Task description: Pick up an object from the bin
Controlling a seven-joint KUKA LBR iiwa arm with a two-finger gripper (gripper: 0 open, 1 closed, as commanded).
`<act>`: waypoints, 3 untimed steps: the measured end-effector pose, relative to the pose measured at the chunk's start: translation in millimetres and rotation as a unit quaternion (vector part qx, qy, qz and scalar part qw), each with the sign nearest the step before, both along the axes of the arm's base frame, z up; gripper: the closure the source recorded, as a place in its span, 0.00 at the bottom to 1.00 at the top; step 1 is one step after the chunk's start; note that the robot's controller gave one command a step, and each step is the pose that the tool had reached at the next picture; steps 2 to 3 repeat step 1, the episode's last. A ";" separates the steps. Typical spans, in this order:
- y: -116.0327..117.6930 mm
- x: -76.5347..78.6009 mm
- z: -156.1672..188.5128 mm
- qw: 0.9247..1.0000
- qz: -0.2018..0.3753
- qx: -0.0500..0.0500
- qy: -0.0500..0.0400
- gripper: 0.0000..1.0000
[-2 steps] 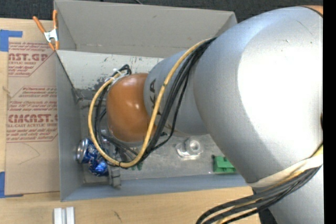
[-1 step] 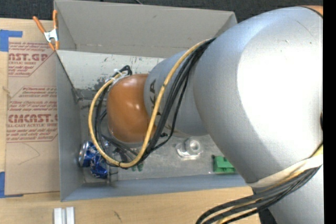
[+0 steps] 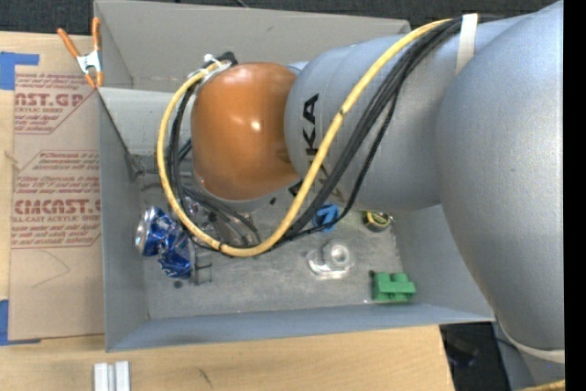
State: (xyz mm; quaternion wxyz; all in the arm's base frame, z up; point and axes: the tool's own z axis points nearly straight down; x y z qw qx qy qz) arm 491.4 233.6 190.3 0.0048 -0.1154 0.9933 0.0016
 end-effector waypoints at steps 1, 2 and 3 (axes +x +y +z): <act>-8.9 47.6 131.7 1.000 0.008 0.000 -0.002 1.00; -8.9 47.6 131.7 1.000 0.008 0.000 -0.002 1.00; -8.9 47.6 131.7 1.000 0.008 0.000 -0.002 1.00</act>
Offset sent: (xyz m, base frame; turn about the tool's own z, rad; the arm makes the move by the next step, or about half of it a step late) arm 0.0449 -0.0094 0.1266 -0.0173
